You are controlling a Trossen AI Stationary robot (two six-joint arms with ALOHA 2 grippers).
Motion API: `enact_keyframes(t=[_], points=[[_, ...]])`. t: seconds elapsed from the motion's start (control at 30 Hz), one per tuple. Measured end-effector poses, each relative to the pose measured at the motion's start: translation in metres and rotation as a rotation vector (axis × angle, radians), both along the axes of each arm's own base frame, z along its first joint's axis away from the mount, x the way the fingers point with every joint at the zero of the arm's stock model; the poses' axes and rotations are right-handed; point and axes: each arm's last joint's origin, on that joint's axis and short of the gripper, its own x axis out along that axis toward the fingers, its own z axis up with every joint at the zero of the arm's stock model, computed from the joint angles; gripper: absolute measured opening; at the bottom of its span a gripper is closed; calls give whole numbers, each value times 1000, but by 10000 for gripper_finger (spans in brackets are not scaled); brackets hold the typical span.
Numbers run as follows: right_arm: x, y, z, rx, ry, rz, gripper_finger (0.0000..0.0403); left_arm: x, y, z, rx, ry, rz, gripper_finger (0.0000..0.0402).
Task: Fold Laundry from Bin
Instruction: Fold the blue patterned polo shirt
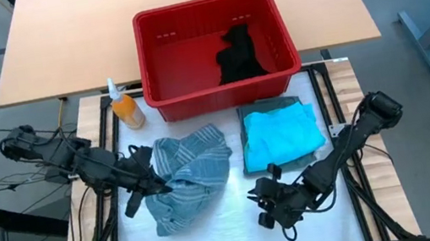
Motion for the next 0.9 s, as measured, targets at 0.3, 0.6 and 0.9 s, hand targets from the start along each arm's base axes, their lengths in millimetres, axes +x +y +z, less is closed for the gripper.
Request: enact_keyframes(t=[0.3,0.6,0.9], points=[[2,-5,-17,12,-30,-3,92,-6,1,-12,2,148,-19,0],[14,6,-57,-23,85,104,108,-7,1,-14,38,161,-82,0],[27,19,-86,56,80,134,189,-1,-7,-9,-17,104,-220,0]])
